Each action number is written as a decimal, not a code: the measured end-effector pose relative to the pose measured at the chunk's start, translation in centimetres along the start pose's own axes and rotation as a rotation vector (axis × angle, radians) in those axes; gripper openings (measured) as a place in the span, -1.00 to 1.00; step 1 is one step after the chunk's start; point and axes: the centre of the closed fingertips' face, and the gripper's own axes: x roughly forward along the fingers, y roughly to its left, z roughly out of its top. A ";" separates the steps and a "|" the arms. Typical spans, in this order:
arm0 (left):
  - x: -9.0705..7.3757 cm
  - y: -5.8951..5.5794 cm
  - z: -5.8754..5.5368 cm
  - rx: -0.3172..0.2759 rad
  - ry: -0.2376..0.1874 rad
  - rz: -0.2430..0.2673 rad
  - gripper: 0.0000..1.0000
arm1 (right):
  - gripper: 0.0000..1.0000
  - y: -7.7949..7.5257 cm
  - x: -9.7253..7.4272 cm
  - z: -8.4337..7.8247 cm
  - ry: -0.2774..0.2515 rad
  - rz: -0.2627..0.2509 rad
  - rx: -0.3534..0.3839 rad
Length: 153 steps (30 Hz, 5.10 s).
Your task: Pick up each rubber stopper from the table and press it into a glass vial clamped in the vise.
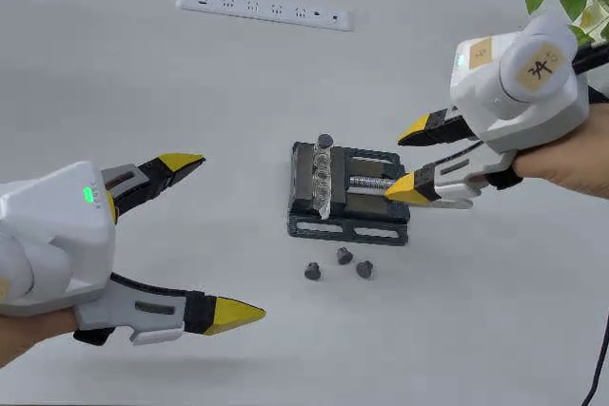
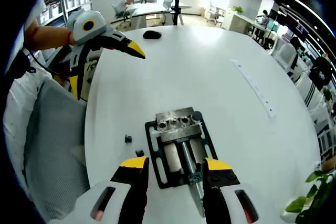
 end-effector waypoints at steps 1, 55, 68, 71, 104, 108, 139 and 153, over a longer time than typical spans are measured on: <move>0.0 0.0 0.0 0.002 0.001 0.000 0.98 | -0.25 0.2 -0.1 -0.2 -0.003 -0.003 0.005; 0.5 -2.0 0.5 0.006 0.019 -0.032 0.97 | -0.66 9.0 4.4 -5.0 -0.072 -0.034 0.236; 0.6 -2.1 0.5 -0.003 0.014 -0.037 0.97 | -0.91 8.3 6.0 -4.5 -0.058 -0.067 0.277; 0.7 -2.1 0.5 -0.005 0.013 -0.037 0.96 | -0.94 8.2 6.2 -4.3 -0.063 -0.065 0.278; 1.4 -2.2 0.9 -0.006 0.004 -0.060 0.95 | -1.00 8.0 6.9 -4.8 0.002 -0.021 0.117; 1.4 -2.3 0.9 -0.005 0.003 -0.066 0.93 | -1.00 8.2 6.8 -5.0 0.004 -0.006 0.098; 0.9 -3.8 5.3 -0.024 -0.033 -0.189 0.61 | -1.00 11.4 -2.8 2.1 -0.185 0.125 -0.406; 2.0 -8.5 10.5 -0.178 -0.037 -0.382 -0.40 | -1.00 14.4 -5.4 5.6 -0.304 0.192 -0.466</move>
